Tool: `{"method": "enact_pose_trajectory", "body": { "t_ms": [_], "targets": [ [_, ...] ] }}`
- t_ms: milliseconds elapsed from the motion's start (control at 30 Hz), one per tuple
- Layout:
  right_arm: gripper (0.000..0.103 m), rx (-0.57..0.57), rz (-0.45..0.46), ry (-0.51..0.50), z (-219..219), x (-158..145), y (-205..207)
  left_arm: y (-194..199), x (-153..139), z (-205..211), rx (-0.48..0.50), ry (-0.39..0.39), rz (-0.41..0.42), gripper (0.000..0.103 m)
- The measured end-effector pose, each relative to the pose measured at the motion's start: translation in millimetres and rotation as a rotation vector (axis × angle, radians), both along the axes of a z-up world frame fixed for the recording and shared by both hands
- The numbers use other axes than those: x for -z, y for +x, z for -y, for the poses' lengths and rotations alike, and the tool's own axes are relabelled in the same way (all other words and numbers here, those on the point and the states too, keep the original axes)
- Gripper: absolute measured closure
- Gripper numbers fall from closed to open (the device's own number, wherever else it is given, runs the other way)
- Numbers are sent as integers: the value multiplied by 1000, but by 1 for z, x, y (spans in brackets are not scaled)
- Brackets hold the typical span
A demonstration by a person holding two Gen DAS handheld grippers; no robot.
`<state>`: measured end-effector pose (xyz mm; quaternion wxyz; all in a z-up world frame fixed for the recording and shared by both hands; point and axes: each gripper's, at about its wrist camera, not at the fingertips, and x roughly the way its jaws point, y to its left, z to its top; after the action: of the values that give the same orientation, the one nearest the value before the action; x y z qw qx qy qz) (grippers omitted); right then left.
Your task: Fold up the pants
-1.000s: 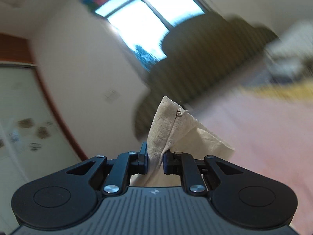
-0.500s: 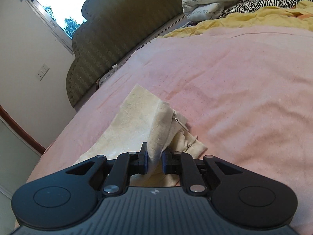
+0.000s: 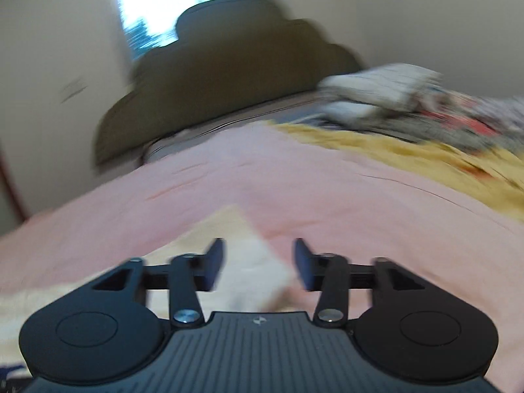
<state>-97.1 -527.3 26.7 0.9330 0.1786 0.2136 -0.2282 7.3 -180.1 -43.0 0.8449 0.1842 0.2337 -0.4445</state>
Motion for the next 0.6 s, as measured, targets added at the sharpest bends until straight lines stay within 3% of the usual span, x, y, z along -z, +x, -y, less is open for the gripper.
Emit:
{"method": "enact_pose_trajectory", "body": {
  "t_ms": [33, 100, 233, 300, 333, 433, 500, 533, 567, 600],
  "targets": [
    [23, -66, -7, -1, -8, 0, 18, -1, 0, 0, 1, 2, 1, 90],
    [23, -142, -37, 42, -15, 11, 44, -2, 0, -4, 6, 5, 11, 90],
    [23, -174, -153, 163, -11, 49, 50, -5, 1, -11, 27, 12, 25, 90],
    [23, -225, -142, 62, -25, 52, 32, -5, 0, -14, 45, 16, 11, 91],
    [23, -234, -185, -4, -35, 48, 28, -5, -1, -16, 54, 18, -2, 91],
    [14, -178, -275, -171, -62, 33, 28, -2, -10, -24, 60, -2, -71, 74],
    [10, -204, -232, -233, -78, 23, 29, -1, -20, -30, 56, -37, -117, 60],
    [2, -240, -194, -228, -85, 19, 32, 1, -25, -32, 49, -59, -123, 48],
    [0, -265, -167, -215, -90, 17, 36, 2, -30, -33, 35, -82, -114, 33],
    [0, -285, -150, -201, -95, 17, 40, 4, -35, -34, 6, -104, -89, 25]
  ]
}}
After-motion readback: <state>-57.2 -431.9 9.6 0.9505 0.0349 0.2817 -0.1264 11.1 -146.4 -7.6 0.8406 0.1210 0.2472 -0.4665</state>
